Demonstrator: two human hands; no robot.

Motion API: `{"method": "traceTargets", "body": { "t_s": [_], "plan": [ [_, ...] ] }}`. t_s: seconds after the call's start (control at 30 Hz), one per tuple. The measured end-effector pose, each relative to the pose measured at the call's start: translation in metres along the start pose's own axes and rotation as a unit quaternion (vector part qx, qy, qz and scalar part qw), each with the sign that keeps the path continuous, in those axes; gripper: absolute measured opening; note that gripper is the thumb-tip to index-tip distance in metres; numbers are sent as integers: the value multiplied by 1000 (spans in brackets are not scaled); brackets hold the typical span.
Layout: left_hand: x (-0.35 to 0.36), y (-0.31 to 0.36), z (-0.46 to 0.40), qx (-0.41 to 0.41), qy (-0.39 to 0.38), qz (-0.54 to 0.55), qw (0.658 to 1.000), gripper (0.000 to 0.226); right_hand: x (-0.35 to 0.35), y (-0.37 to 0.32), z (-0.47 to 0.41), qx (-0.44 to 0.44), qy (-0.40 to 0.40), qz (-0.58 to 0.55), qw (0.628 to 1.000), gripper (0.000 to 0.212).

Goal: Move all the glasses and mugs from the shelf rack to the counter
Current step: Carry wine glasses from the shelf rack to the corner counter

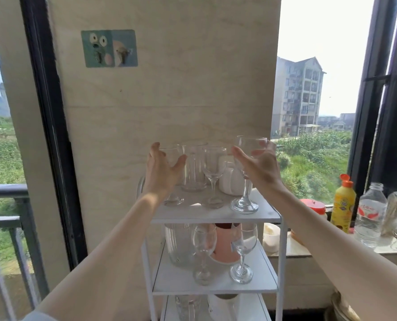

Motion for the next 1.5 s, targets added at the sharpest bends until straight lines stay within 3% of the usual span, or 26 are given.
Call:
{"method": "traceTargets", "body": {
  "t_s": [0.13, 0.27, 0.4, 0.57, 0.67, 0.8, 0.97, 1.1, 1.27, 1.33, 1.5],
  "plan": [
    [-24, 13, 8, 18, 40, 60, 997, 71, -18, -23, 12, -28, 59, -33, 997, 78],
    [-36, 42, 26, 51, 61, 133, 988, 54, -43, -50, 31, -74, 68, -27, 995, 65],
    [-19, 78, 60, 70, -14, 169, 983, 45, -78, -59, 58, -84, 74, -4, 994, 72],
    [13, 120, 123, 88, -78, 204, 972, 52, -151, -53, 103, -73, 83, 44, 993, 74],
    [41, 143, 176, 88, -129, 232, 960, 56, -213, -44, 140, -48, 100, 60, 992, 65],
    [81, 188, 261, 61, -205, 291, 932, 62, -319, -37, 202, -8, 147, 94, 985, 59],
    [127, 261, 389, 41, -284, 358, 888, 45, -460, -46, 289, 37, 209, 135, 968, 56],
    [163, 325, 489, 40, -379, 379, 843, 66, -559, -65, 354, 69, 243, 181, 951, 58],
    [211, 409, 587, 29, -426, 400, 811, 43, -677, -88, 421, 94, 306, 226, 920, 59],
    [230, 444, 628, 36, -456, 416, 786, 38, -723, -94, 445, 96, 332, 228, 910, 61],
    [292, 520, 727, 42, -532, 446, 718, 17, -832, -86, 507, 103, 411, 218, 879, 44]
  ]
}}
Point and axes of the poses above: each hand's wrist, its own z-axis away from the middle knuckle, its own x-axis out of the palm, y = z × x, the point moved 6 cm from there along -z, towards the middle knuckle, and after that the axes turned 2 degrees about -x, right-handed, at the moved point
